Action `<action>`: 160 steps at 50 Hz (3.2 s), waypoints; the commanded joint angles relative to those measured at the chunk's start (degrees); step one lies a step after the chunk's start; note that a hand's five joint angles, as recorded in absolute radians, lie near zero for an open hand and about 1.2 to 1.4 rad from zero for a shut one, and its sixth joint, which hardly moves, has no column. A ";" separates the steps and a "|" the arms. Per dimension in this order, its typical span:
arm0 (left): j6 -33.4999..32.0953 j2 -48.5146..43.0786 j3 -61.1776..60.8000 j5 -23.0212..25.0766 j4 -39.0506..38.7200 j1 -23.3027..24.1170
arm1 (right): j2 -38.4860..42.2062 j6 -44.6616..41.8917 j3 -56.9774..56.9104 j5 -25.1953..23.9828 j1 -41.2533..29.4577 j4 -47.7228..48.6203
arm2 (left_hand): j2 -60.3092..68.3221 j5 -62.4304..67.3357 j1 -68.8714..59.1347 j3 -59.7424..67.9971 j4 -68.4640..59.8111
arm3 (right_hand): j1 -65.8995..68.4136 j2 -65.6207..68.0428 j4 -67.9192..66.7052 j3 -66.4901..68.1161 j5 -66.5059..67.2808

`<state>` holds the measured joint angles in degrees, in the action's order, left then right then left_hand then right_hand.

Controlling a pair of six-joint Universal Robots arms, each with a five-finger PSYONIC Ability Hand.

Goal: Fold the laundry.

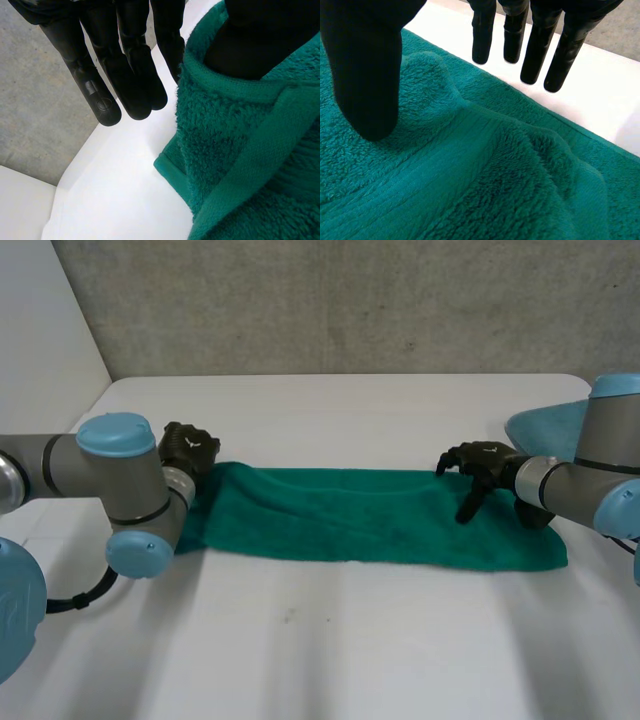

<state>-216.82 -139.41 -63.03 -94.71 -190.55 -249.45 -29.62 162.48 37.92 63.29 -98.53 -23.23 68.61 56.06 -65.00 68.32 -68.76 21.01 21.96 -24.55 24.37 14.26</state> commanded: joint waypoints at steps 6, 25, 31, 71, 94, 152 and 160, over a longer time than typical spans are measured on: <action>-0.01 0.28 0.10 0.05 0.00 -0.07 | 0.17 -0.06 0.49 -1.06 0.01 -0.32 | 11.39 13.94 -15.00 11.68 -11.24 | 27.60 26.64 -24.05 24.24 24.35; -0.01 0.72 0.01 -0.04 0.00 -0.25 | -0.62 0.03 0.67 -1.76 -1.84 -0.32 | 11.39 13.94 -15.00 11.68 -11.24 | 6.06 5.11 -2.52 2.70 2.81; 0.17 0.81 0.01 -0.04 0.00 -0.25 | -0.27 -0.06 1.02 -1.85 -2.19 -0.41 | 11.39 13.94 -15.00 11.68 -11.24 | 14.12 13.17 -10.58 10.76 10.88; 8.69 30.24 -22.83 -0.12 9.22 0.10 | -48.59 -21.40 45.91 6.41 0.53 6.55 | 11.39 13.94 -15.00 11.68 -11.24 | 58.99 58.04 -55.45 55.63 55.74; -1.50 47.65 -49.65 0.32 20.83 1.86 | -64.16 -47.69 70.71 6.15 10.02 -18.59 | 11.39 13.94 -15.00 11.68 -11.24 | 58.99 58.04 -55.45 55.63 55.74; -0.98 30.43 -35.94 -1.09 7.65 1.25 | -27.35 -36.18 30.83 -3.17 10.02 -14.19 | 11.39 13.94 -15.00 11.68 -11.24 | 2.70 1.74 0.84 -0.66 -0.55; -1.06 30.25 -35.76 -1.09 7.30 0.90 | -22.16 -42.77 27.91 -6.24 11.43 -19.83 | 11.39 13.94 -15.00 11.68 -11.24 | 4.38 3.42 -0.83 1.02 1.13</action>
<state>-217.84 -109.00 -98.93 -95.81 -182.97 -248.25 -55.61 124.59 67.91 59.44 -88.35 -38.63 68.61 55.98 -64.85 68.42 -68.76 16.55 18.81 -19.36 19.29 9.68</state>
